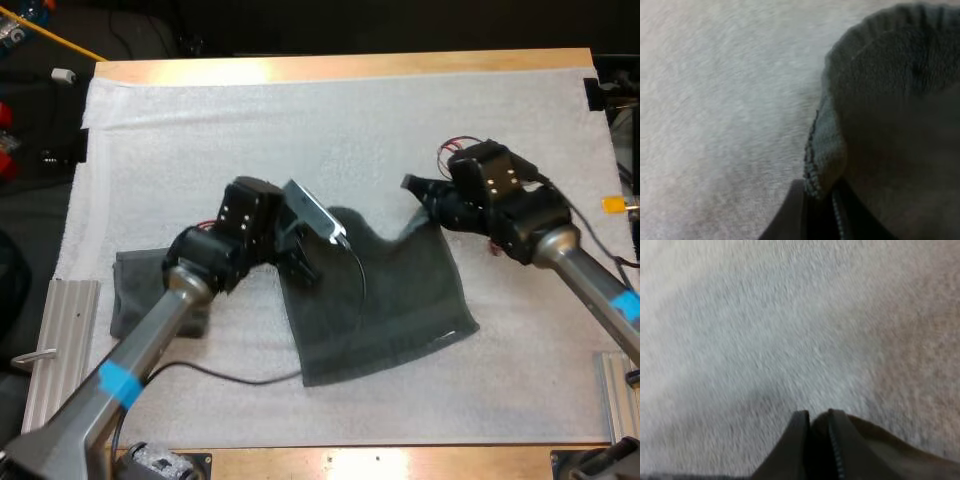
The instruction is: Pick towel from pile, fold and stack
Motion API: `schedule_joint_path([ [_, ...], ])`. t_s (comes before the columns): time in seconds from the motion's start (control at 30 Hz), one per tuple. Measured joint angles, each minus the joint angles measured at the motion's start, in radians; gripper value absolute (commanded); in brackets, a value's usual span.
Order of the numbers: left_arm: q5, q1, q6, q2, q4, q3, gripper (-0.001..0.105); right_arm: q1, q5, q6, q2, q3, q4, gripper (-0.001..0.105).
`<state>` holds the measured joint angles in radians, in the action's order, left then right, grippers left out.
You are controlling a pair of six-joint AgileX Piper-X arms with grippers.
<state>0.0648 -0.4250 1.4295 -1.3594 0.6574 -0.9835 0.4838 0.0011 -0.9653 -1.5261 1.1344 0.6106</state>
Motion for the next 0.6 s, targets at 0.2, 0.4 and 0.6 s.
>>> schedule_joint_path([
  [0.2,0.023,0.071,-0.018,-0.081,-0.073,0.0,0.0,-0.003,0.019,0.068,-0.075,0.0,-0.121,0.0],
  [0.4,0.024,0.102,-0.023,-0.115,-0.144,0.0,0.0,-0.026,0.019,0.07,-0.124,0.0,-0.199,0.0],
  [0.6,0.024,0.102,-0.025,-0.115,-0.197,0.0,0.01,-0.071,-0.036,0.092,-0.138,0.0,-0.274,0.044],
])
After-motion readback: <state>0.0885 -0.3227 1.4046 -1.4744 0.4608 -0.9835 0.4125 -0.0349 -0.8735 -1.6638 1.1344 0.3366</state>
